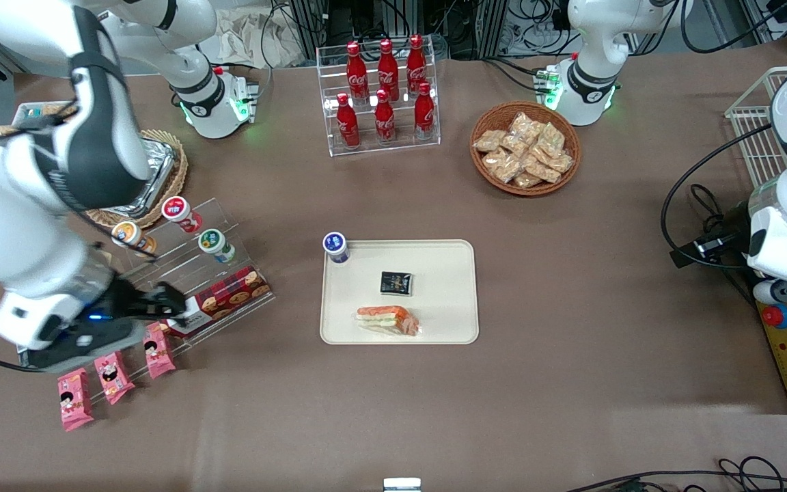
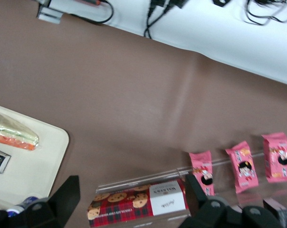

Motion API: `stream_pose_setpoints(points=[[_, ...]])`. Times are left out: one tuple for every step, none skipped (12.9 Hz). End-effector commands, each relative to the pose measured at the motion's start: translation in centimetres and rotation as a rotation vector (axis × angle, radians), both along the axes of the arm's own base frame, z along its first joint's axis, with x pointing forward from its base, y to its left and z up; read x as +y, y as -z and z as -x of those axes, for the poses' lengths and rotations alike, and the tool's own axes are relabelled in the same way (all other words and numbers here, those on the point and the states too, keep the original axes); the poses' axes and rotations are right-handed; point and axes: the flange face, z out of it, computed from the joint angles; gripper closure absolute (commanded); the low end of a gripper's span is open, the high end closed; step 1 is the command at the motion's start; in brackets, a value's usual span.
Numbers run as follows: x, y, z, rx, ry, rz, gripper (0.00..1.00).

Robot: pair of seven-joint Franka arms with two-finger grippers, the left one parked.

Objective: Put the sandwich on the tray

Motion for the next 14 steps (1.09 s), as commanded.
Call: stream_pose_setpoints(points=[[-4.0,-1.6,1.7,0.067,0.092,-0.120,0.02],[-6.0,-1.9,1.9,0.073,0.129,-0.136,0.02],[-7.4,-2.3,2.3,0.085,0.153,-0.138,0.02],[-9.2,-2.0,2.9,0.142,0.175,-0.130,0.02],[-10.2,-2.2,3.3,0.163,0.204,-0.124,0.02],[-11.9,-2.6,3.9,0.185,0.254,-0.107,0.01],[-12.6,-3.0,4.5,0.207,0.261,-0.070,0.02],[-12.9,-4.0,4.9,0.201,0.258,-0.017,0.01],[-13.1,-4.5,5.3,0.205,0.255,0.017,0.01],[-13.2,-5.1,5.7,0.204,0.251,0.038,0.01],[-13.4,-5.3,5.9,0.203,0.249,0.053,0.01],[-13.5,-5.4,6.0,0.204,0.250,0.059,0.01],[-13.7,-5.5,6.0,0.201,0.246,0.061,0.01],[-13.7,-5.5,6.0,0.200,0.238,0.065,0.01]])
